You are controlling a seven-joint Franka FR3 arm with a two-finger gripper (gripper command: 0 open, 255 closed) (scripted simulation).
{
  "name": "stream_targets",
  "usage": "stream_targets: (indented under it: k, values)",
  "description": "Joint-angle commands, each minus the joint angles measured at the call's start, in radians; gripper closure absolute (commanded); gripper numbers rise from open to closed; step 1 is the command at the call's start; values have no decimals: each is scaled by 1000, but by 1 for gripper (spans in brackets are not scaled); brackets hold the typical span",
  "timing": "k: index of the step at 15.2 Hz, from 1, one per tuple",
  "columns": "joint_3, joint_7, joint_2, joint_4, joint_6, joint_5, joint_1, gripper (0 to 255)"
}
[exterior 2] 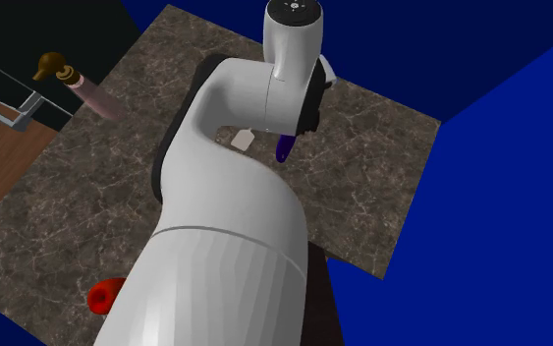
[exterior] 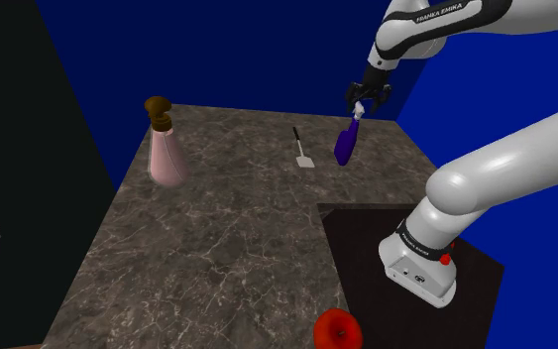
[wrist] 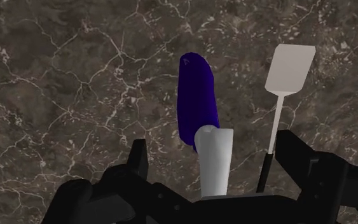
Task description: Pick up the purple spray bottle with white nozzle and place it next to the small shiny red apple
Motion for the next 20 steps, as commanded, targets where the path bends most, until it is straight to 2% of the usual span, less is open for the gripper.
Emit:
stream_targets:
  k: [1,8,9,18,20]
  values:
    - [0,2,9,-11,21,0,1,0]
    - [0,2,9,-11,21,0,1,0]
    - [0,2,9,-11,21,0,1,255]
    - [0,2,9,-11,21,0,1,255]
    - [2,2,-3,7,-9,1,1,255]
